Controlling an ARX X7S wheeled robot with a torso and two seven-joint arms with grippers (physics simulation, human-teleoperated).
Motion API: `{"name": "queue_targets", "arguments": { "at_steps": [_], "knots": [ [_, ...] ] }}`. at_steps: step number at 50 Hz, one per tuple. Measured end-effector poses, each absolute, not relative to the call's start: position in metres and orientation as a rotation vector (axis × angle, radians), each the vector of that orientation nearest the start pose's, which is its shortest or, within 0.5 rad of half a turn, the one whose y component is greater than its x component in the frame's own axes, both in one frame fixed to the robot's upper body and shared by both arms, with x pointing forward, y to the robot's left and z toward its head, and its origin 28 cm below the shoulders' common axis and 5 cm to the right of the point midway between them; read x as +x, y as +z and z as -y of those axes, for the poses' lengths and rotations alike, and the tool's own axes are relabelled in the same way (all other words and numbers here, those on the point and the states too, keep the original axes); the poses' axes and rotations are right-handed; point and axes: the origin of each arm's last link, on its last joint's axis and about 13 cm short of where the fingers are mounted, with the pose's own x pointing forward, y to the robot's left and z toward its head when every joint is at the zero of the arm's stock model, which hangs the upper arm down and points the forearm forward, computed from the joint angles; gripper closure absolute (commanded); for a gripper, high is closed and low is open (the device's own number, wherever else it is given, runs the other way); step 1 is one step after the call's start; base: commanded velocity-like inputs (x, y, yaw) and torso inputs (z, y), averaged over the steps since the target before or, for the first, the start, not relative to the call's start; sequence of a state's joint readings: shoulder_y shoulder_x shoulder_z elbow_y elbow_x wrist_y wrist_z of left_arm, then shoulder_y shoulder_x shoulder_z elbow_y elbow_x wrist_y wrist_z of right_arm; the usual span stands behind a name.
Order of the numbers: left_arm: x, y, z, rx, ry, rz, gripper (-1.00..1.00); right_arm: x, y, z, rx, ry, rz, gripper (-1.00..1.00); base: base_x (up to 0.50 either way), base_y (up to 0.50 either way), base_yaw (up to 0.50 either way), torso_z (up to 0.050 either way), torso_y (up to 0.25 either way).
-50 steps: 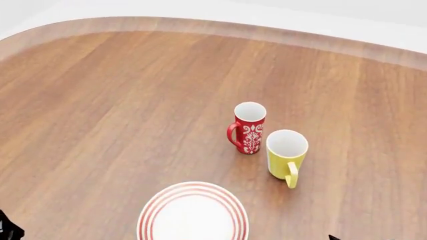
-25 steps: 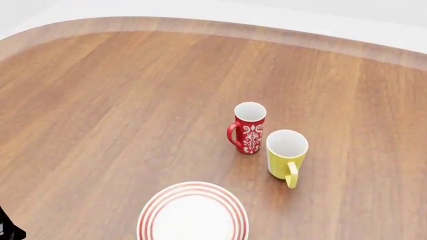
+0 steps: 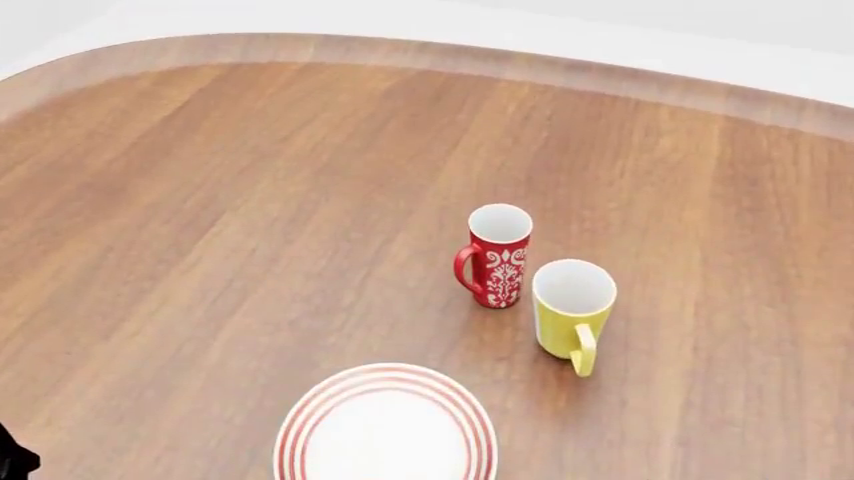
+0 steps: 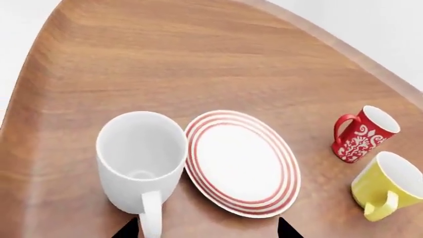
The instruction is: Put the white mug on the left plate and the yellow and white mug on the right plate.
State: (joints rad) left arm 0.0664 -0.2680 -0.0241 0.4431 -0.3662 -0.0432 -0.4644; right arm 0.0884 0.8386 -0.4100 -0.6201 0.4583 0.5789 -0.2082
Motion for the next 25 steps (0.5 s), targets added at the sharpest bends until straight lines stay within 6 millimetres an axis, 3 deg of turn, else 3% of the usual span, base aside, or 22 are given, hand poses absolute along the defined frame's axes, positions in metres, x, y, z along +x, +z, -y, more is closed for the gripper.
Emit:
{"name": "queue_targets", "arguments": {
  "at_steps": [25],
  "knots": [
    [0.173, 0.119, -0.25, -0.174, 0.367, 0.381, -1.0, 0.211, 0.09, 0.146, -0.435, 0.863, -0.322, -1.0, 0.0, 0.0, 0.0, 0.0, 0.0]
  ]
}}
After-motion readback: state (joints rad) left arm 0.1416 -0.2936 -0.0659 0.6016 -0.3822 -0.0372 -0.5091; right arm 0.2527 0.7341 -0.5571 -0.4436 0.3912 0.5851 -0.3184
